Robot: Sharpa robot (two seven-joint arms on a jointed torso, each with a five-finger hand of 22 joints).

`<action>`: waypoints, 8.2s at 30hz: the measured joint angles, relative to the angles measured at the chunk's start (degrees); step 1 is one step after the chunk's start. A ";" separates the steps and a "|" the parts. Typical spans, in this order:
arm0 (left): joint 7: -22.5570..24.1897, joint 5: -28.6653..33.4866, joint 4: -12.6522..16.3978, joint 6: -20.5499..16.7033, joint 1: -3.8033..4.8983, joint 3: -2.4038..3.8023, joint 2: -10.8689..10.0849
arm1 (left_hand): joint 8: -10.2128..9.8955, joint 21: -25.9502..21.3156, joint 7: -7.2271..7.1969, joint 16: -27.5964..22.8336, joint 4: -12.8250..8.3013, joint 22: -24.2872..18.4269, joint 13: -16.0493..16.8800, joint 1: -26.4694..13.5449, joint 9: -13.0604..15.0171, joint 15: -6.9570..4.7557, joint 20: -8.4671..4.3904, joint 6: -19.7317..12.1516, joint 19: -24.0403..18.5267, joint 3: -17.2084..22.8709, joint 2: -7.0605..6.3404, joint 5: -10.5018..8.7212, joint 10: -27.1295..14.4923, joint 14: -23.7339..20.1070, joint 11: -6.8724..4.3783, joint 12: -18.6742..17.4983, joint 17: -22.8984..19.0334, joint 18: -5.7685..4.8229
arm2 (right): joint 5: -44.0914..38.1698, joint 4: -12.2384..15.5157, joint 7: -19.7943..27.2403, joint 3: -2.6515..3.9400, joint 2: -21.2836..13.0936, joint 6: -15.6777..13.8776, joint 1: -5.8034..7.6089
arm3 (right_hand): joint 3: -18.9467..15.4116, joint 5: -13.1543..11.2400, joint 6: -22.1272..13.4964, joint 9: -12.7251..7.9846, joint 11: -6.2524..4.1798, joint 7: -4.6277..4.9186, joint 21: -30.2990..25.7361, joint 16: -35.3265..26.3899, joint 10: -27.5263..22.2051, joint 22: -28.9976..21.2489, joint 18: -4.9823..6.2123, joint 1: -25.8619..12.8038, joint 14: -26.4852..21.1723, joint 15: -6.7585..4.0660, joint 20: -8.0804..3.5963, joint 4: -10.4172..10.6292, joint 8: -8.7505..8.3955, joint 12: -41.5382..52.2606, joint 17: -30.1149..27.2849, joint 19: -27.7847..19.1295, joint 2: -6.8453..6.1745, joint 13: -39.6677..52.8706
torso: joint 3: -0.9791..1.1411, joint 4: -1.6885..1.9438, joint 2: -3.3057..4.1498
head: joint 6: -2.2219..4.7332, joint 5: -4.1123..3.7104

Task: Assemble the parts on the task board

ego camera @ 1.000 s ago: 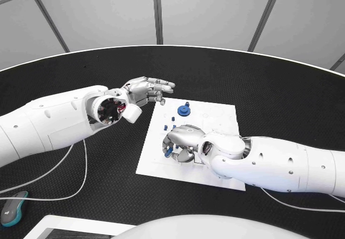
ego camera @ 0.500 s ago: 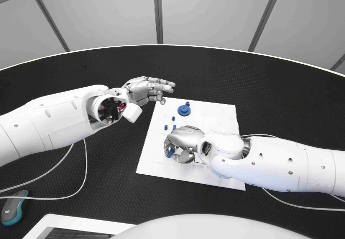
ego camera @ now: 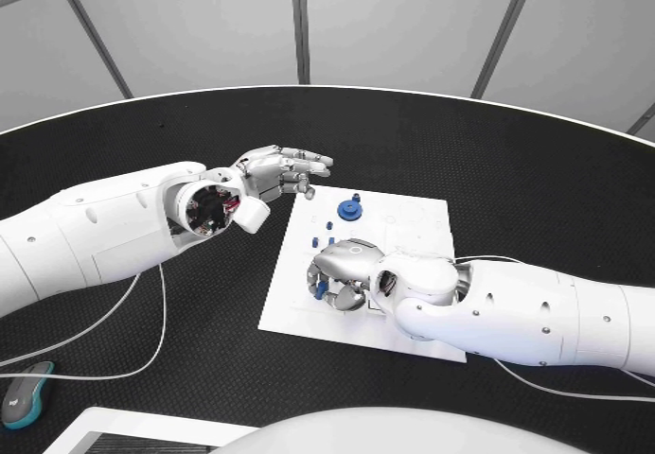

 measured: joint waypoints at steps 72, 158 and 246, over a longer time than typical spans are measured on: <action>-0.53 0.00 -0.13 0.34 0.00 0.00 0.00 | 0.00 -0.40 0.20 0.00 0.15 -0.07 0.04 -0.21 0.00 0.00 0.00 -0.20 0.00 -0.15 0.21 0.00 0.00 0.00 0.00 0.00 0.00 0.00 | -1.14 -1.20 0.04 0.00 0.91 0.50 -0.07 | 0.00 0.22 0.00 0.12 -0.24 0.00 0.32 0.40 0.43 0.00 0.00 -0.37 -0.11 -0.11 0.00 0.00 -0.08 0.00 0.29 0.00 -0.37 0.15 | 0.02 0.01 0.03 | -0.32 0.30; -1.17 -0.01 -1.49 0.77 -0.12 -0.03 -0.16 | -0.49 -0.67 0.20 -0.19 0.56 -0.39 0.07 -0.21 0.00 0.21 0.21 -0.20 0.21 -0.55 0.21 0.00 -0.42 -0.21 0.00 0.00 0.00 0.00 | 15.85 15.34 2.84 0.01 -21.37 -19.17 1.82 | -11.62 -0.14 -2.78 -0.77 -1.72 -0.72 -4.05 -0.99 3.31 -0.52 0.86 -10.05 -0.07 -1.42 -0.95 10.05 -2.08 15.07 -1.58 0.12 -4.11 6.37 | 0.00 -0.55 -0.76 | 0.14 -2.73; -1.39 0.00 0.33 0.59 -0.58 -0.05 -2.31 | -0.46 -0.90 0.20 -0.19 0.87 -0.60 0.10 -0.45 0.03 0.21 0.21 -0.20 0.21 -0.55 0.45 0.00 -0.42 -0.21 0.00 0.00 0.00 0.01 | 16.22 14.02 -19.62 -1.34 -25.35 -18.27 -6.63 | -30.39 2.54 -4.64 9.29 -2.87 -2.17 10.46 8.61 13.07 0.01 -1.79 -14.71 -0.16 -2.54 -1.94 21.23 4.07 75.22 2.65 0.10 -1.85 64.54 | -0.03 -2.10 -1.75 | -1.23 -8.68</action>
